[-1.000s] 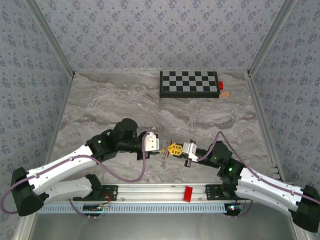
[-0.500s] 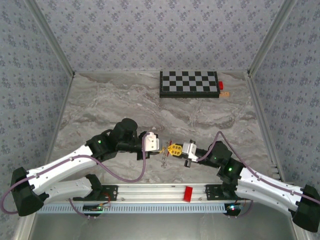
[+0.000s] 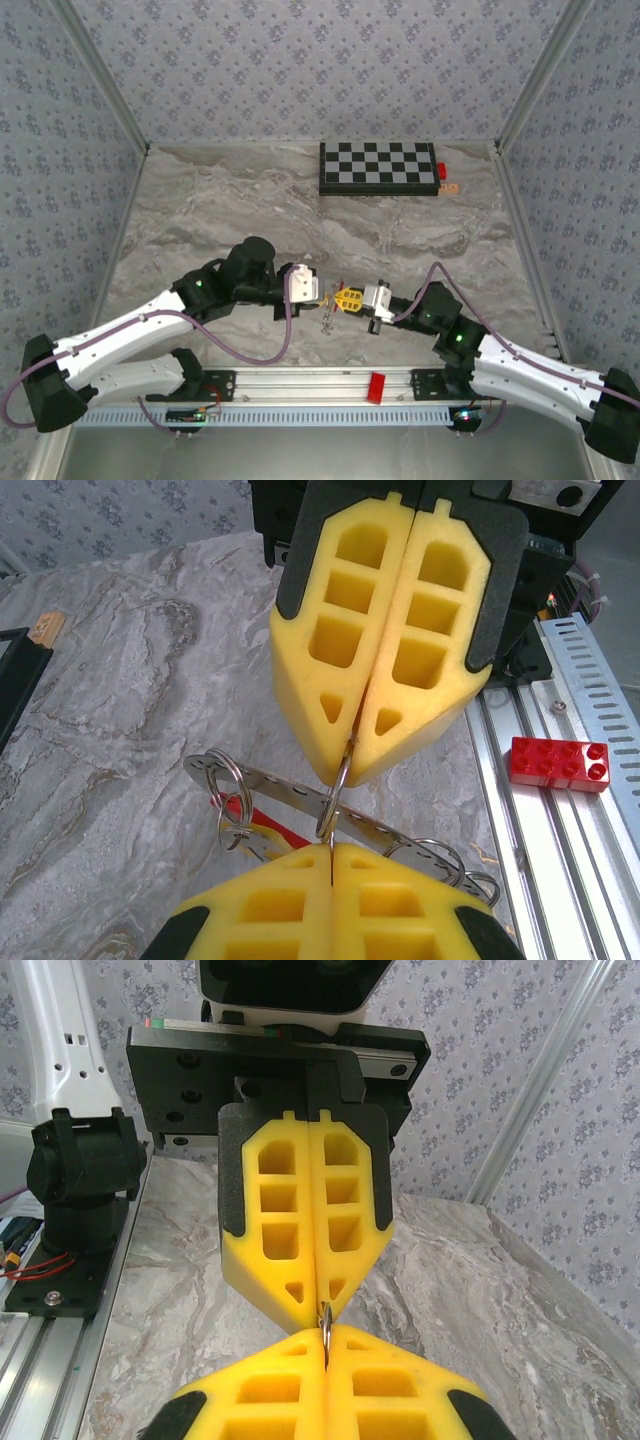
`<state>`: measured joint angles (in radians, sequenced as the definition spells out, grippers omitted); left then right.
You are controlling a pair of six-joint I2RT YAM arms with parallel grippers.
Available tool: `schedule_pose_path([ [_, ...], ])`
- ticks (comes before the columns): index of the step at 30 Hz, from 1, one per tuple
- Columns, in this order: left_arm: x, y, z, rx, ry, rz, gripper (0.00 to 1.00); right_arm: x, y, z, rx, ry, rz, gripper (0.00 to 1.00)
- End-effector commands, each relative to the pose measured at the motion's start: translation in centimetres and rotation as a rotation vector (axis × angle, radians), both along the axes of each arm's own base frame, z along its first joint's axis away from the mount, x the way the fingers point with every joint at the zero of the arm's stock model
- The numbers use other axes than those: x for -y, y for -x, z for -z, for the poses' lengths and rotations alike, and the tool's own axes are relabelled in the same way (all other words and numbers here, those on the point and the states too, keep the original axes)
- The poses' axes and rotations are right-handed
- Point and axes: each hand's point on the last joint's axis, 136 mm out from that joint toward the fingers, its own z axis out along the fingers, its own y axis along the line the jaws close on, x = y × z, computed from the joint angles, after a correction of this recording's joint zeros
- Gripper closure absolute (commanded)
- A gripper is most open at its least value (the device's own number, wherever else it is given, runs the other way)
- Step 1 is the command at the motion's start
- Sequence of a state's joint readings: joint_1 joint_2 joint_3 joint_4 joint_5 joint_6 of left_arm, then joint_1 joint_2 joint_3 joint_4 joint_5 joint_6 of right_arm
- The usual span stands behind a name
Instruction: Put the keys on the keyring
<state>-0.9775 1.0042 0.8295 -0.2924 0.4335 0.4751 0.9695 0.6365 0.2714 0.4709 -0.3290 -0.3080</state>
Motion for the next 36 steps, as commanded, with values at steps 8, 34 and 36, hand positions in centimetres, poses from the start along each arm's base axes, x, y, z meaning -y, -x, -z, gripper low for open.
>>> schedule_pose_path([
  [8,0.2,0.2,-0.9,0.021,0.018,0.018,1.00,0.4,0.6,-1.3,0.040,-0.039,-0.014,1.00],
  [34,0.2,0.2,-1.2,0.024,0.028,0.020,1.00,-0.2,0.5,-0.4,0.015,0.000,-0.026,1.00],
  [36,0.2,0.3,-1.3,0.024,0.028,0.021,1.00,-0.3,0.4,-0.3,0.012,0.004,-0.025,1.00],
])
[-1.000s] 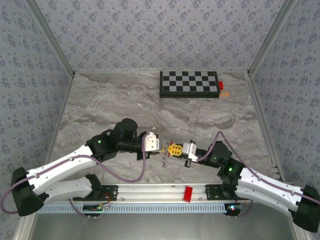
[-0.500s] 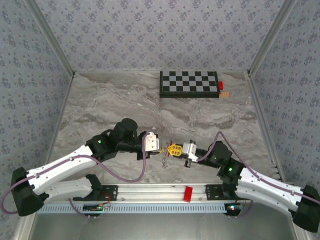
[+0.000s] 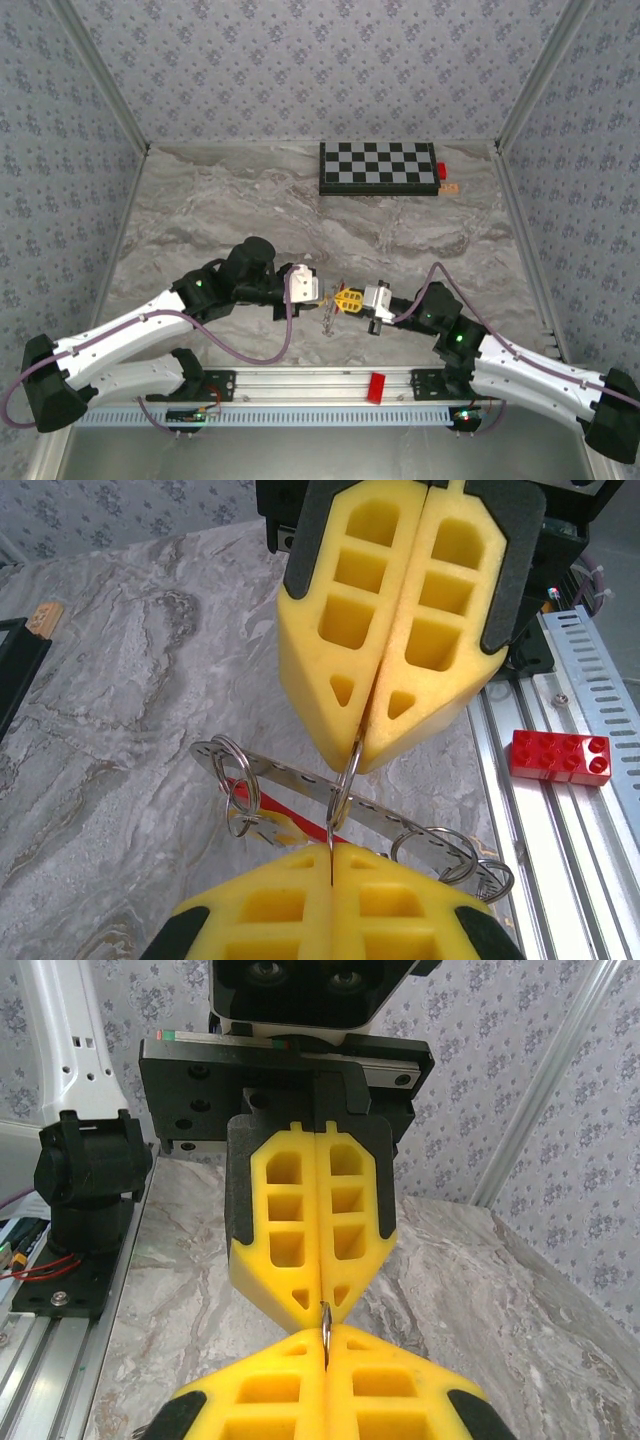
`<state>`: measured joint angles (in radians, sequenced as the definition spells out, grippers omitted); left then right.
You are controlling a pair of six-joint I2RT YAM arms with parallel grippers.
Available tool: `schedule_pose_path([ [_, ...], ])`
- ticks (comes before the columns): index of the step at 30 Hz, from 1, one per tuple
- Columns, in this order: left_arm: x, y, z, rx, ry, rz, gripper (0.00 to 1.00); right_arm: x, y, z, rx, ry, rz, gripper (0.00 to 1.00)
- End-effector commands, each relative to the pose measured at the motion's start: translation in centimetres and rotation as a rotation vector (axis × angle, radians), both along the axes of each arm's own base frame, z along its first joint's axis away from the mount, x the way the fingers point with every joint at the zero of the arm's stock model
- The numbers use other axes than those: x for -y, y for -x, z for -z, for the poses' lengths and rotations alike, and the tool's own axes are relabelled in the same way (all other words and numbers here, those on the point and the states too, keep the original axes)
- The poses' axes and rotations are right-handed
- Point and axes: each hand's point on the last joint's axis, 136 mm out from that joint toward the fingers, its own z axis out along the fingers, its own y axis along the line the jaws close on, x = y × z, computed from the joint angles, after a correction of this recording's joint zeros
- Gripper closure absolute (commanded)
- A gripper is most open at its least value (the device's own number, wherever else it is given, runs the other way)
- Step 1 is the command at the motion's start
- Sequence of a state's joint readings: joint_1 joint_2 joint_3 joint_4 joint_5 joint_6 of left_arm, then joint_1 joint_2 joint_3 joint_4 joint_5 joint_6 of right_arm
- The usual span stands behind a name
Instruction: Put the keys on the keyring
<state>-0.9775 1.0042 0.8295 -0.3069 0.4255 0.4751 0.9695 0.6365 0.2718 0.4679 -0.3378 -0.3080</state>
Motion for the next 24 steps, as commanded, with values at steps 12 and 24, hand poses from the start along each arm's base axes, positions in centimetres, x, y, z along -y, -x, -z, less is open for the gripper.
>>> schedule_pose_path([
  [12,0.38,0.36,-1.83,0.031,0.054,0.030,1.00,-0.36,0.09,-0.07,0.005,0.013,-0.011,1.00],
  [24,0.38,0.47,-2.02,0.031,0.063,0.034,1.00,-0.48,-0.08,0.17,-0.001,0.022,-0.007,1.00],
])
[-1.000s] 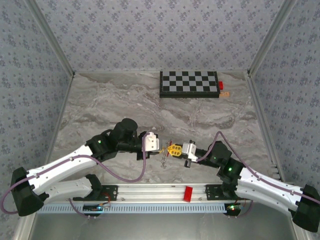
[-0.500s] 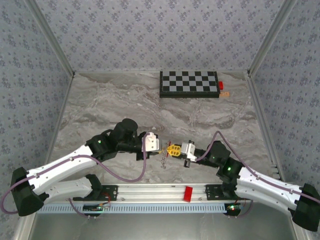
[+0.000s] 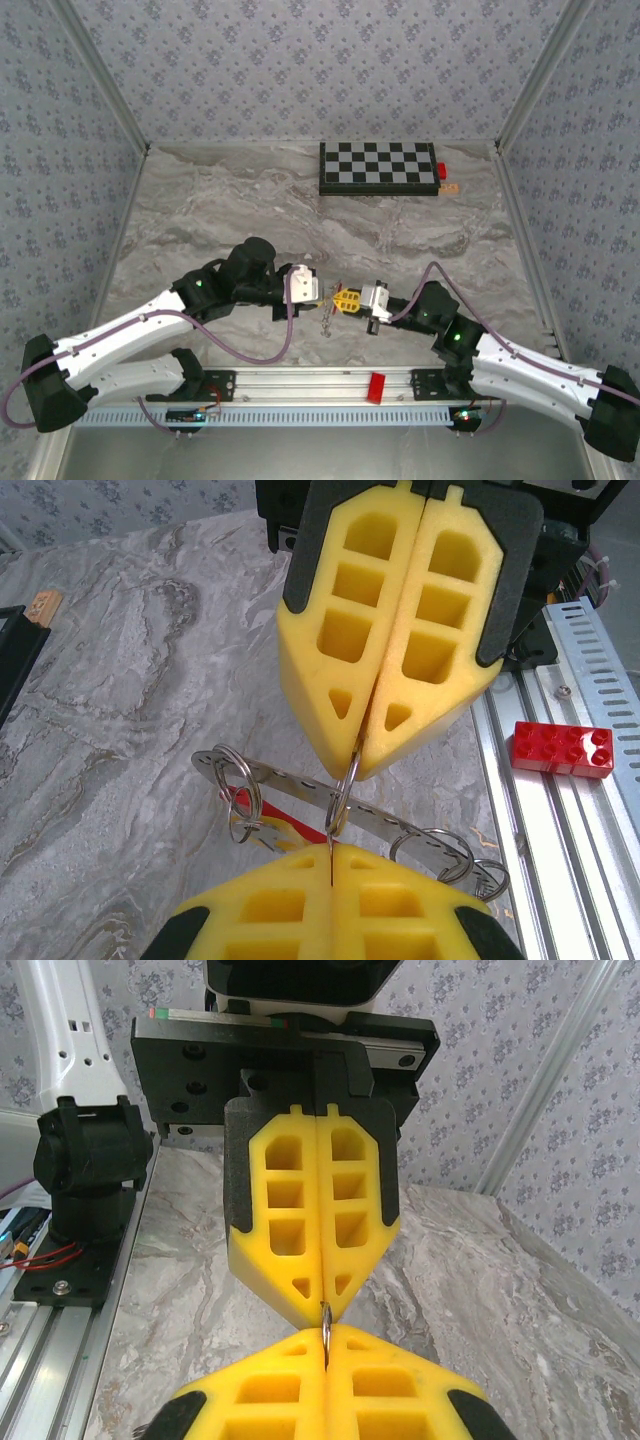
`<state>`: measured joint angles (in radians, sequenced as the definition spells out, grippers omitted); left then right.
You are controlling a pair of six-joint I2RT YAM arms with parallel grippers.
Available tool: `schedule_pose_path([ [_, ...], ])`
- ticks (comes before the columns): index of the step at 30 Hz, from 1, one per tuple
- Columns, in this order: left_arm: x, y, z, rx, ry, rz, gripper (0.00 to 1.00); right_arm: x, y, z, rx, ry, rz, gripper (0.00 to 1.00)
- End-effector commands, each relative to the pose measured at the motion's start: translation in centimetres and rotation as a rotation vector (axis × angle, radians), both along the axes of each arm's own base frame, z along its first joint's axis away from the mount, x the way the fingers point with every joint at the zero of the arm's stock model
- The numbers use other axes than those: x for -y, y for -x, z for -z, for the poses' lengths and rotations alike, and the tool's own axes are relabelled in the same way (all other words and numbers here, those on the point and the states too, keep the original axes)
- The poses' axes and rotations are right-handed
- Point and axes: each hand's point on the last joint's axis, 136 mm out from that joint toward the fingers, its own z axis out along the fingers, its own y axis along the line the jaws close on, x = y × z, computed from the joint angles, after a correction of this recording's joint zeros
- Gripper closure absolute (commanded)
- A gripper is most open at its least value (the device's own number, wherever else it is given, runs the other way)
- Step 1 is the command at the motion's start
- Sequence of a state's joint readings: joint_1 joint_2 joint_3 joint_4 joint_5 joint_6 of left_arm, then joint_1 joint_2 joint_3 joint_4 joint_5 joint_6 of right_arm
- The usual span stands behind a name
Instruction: Put the keys on the keyring
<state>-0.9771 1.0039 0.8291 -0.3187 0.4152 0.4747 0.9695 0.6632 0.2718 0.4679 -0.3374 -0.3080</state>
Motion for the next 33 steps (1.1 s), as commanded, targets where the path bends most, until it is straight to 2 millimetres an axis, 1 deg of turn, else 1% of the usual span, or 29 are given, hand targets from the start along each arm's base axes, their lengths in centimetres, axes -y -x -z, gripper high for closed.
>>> schedule_pose_path([
  [1,0.6,0.5,-2.3,0.034,0.074,0.042,1.00,-0.2,0.1,-0.6,0.015,-0.001,-0.007,1.00],
  [12,0.4,0.6,-2.3,0.038,0.077,0.039,1.00,-0.1,0.0,-0.5,0.012,0.003,0.001,1.00],
  [20,0.3,0.5,-2.5,0.047,0.082,0.032,1.00,0.4,-0.5,-0.1,-0.004,0.005,0.041,1.00],
  [33,0.6,0.6,-2.7,0.040,0.086,0.044,1.00,0.0,-1.0,0.3,-0.031,0.029,0.046,1.00],
])
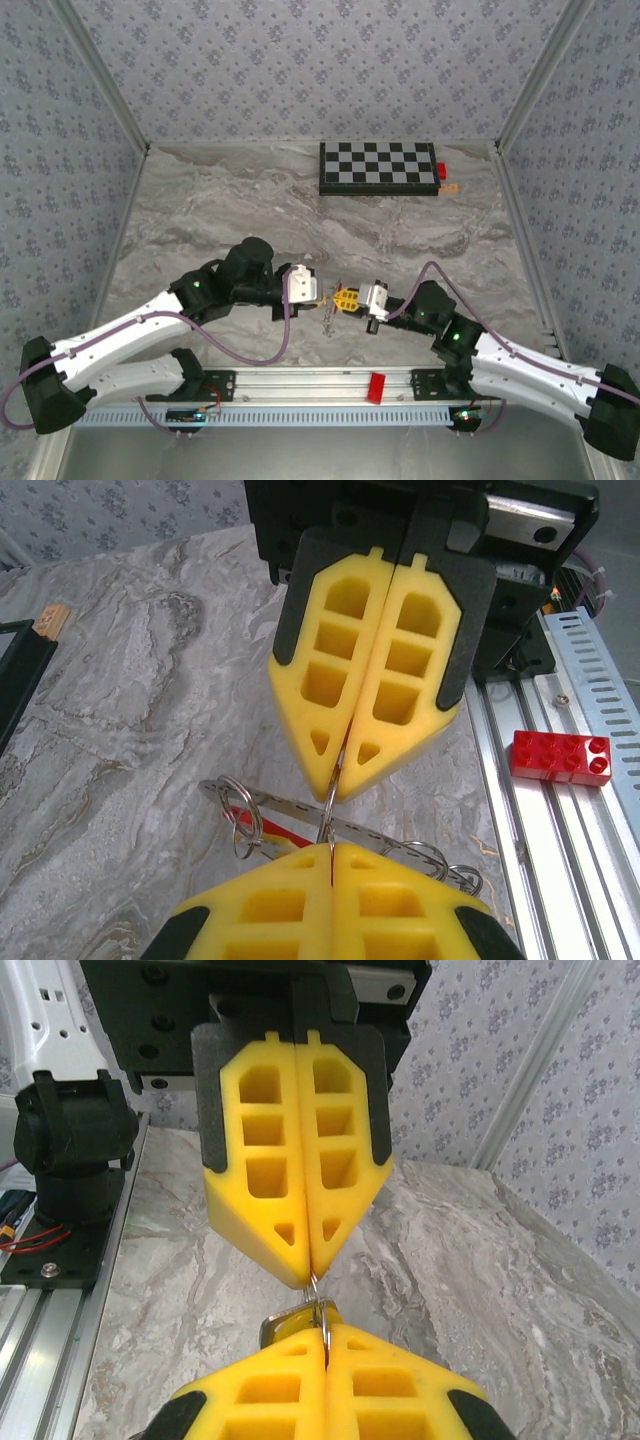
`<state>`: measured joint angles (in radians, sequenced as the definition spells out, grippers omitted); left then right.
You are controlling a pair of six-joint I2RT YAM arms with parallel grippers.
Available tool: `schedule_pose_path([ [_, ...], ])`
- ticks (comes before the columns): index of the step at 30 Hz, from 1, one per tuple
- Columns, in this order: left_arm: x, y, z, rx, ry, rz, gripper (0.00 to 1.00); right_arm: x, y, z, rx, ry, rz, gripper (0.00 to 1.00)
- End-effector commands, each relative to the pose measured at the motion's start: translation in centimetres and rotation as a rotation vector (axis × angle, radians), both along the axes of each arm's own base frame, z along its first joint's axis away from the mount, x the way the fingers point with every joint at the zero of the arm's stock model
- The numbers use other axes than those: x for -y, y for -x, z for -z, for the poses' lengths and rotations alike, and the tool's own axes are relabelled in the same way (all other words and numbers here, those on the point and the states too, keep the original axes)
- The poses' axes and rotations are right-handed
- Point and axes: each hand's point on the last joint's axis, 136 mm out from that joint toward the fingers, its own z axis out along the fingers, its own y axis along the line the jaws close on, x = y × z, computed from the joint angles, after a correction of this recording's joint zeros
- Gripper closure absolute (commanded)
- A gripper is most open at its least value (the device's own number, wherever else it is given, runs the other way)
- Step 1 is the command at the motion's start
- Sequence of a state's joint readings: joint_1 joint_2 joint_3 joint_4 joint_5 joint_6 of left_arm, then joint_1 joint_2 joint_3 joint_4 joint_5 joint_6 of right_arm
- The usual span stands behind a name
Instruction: Put the keys on the keyring
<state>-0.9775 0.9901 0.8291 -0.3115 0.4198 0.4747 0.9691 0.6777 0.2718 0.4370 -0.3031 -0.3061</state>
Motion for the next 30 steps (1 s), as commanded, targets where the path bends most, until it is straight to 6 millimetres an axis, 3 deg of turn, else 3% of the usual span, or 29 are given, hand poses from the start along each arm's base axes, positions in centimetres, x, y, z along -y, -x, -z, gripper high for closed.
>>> schedule_pose_path([
  [1,0.6,0.5,-2.1,0.027,0.065,0.040,1.00,-0.1,-0.3,-0.9,-0.005,-0.009,0.013,1.00],
  [29,1.2,0.9,0.2,0.022,-0.030,0.056,1.00,0.9,-2.4,-1.8,-0.080,-0.081,0.109,1.00],
  [30,1.2,0.8,0.1,0.020,-0.030,0.050,0.95,0.9,-2.4,-1.8,-0.079,-0.083,0.110,1.00],
])
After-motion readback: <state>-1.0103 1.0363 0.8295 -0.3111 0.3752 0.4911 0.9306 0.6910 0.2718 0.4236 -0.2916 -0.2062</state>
